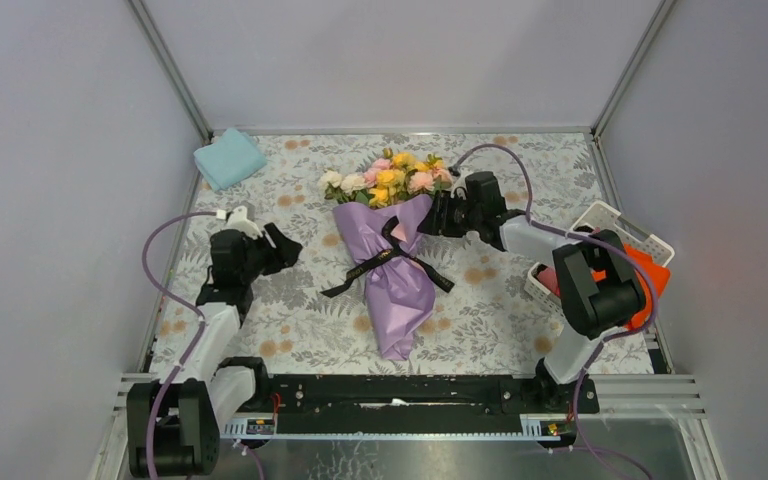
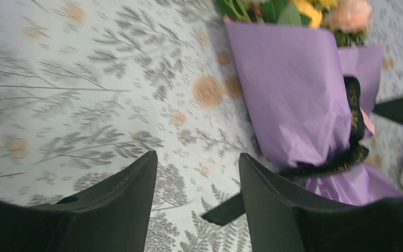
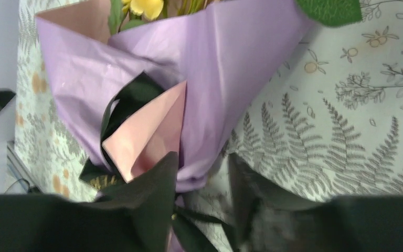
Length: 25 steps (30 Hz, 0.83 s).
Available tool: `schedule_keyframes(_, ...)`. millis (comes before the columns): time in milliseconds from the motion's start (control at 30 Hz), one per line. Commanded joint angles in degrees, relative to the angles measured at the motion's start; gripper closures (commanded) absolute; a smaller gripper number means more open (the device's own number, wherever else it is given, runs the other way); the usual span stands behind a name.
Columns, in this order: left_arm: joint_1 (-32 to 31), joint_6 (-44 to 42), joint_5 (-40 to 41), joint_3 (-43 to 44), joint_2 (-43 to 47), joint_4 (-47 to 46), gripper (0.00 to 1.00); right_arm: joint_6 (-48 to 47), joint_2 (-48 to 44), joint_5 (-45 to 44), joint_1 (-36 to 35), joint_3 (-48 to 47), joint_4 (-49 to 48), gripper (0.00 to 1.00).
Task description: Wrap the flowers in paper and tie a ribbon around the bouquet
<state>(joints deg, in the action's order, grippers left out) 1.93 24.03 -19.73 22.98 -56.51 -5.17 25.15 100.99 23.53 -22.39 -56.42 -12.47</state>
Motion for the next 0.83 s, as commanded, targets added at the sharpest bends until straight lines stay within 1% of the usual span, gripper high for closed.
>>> schedule_keyframes(0,2.68,-1.03,9.75,-0.67,4.33,-3.28,0.32,-3.98,-10.11,-3.96,-0.01,-0.59,11.54,0.15)
schedule_keyframes(33,3.09,-1.39,11.58,-1.03,5.43,-2.91,0.31,-4.79,-12.35,-6.46,0.48,-0.77,15.39,0.02)
schedule_keyframes(67,3.47,-1.66,13.68,-1.4,6.36,-2.53,0.29,-5.41,-15.06,-9.1,1.33,-0.48,17.23,0.01)
schedule_keyframes(167,4.52,-2.25,19.12,-3.41,9.78,-1.89,0.24,-7.86,-24.17,-15.41,5.31,3.86,17.57,0.0)
schedule_keyframes(233,5.42,-3.15,22.92,-4.99,12.32,-3.09,0.21,-10.39,-30.83,-21.53,7.69,7.85,15.88,0.01)
schedule_keyframes(300,6.33,-5.05,24.72,-6.09,14.47,-5.01,0.16,-13.3,-37.31,-32.58,8.02,13.42,11.94,0.0)
schedule_keyframes(333,6.75,-6.42,24.67,-6.56,15.4,-6.09,0.13,-13.01,-40.08,-40.1,7.99,16.62,8.99,0.0)
schedule_keyframes(367,7.05,-7.95,23.99,-7.12,16.27,-7.44,0.05,-12.1,-42.87,-46.98,7.95,20.1,5.87,0.0)
schedule_keyframes(400,7.29,-9.7,22.8,-7.94,16.87,-9.2,0.02,-10.98,-45.3,-53.14,8.0,22.91,2.97,0.0)
schedule_keyframes(433,7.51,-10.73,21.88,-9.31,17.43,-10.71,0.01,-9.84,-47.3,-56.75,7.98,25.33,0.22,0.0)
schedule_keyframes(533,7.95,-10.13,21.07,-11.24,18.84,-13.41,0.01,-8.79,-52.05,-60.54,8.03,30.35,-3.37,0.0)
schedule_keyframes(633,7.99,-9.81,17.33,-11.5,19.98,-13.56,0.01,-6.11,-53.95,-67.35,8.06,35.13,-7.94,0.0)
schedule_keyframes(700,8.0,-9.71,16.26,-11.71,20.72,-14.04,0.01,-1.8,-53.52,-72.48,8.0,35.03,-5.5,0.0)
schedule_keyframes(800,7.99,-9.61,15.71,-11.97,21.73,-14.25,0.01,1.02,-51.36,-73.45,7.98,32.51,0.01,0.01)
